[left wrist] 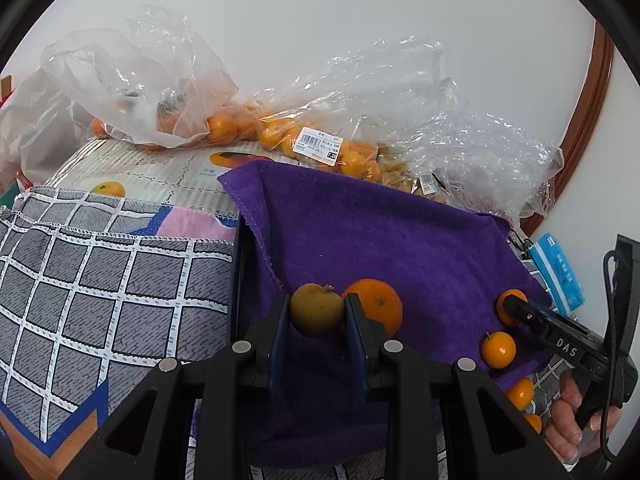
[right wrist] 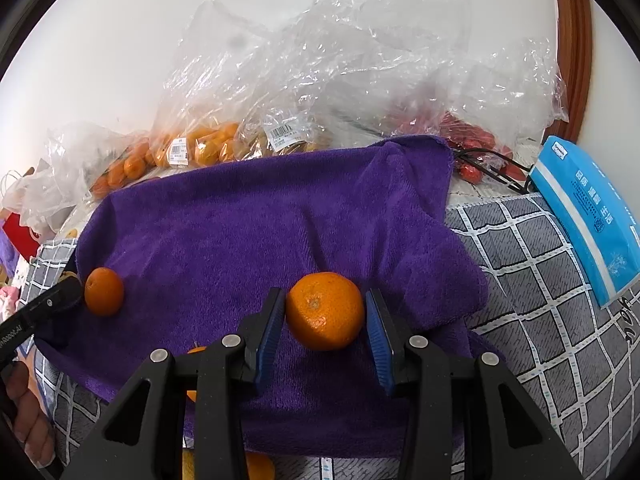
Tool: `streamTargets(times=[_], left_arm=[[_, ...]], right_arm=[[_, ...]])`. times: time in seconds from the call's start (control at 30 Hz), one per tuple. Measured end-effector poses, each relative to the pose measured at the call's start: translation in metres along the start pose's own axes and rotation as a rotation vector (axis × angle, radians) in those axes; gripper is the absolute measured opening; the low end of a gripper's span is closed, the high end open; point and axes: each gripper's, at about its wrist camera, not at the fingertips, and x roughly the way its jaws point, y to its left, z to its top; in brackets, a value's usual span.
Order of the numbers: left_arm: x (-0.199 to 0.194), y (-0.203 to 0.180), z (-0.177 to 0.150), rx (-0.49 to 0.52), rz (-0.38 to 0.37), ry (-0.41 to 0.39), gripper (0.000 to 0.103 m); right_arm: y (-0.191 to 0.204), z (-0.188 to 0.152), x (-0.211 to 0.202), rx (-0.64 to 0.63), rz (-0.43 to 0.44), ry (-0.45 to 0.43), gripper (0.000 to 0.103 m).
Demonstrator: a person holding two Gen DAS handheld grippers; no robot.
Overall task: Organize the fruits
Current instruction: 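Open the right gripper to release the large orange onto the purple towel, then lower the pear onto the towel beside an orange and open the left gripper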
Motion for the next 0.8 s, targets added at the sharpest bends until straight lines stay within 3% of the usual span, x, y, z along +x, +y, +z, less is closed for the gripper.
streamTargets(times=[0.17, 0.8], left_arm=[[0.0005, -0.0029, -0.001, 0.015, 0.005, 0.007, 0.026], [0.0009, -0.006, -0.0025, 0.03, 0.003, 0.013, 0.026]], right_arm=[[-0.0014, 0.0011, -0.0063, 0.009, -0.001, -0.029, 0.046], [-0.0004, 0.0001, -0.0112, 0.008, -0.001, -0.046, 0.046]])
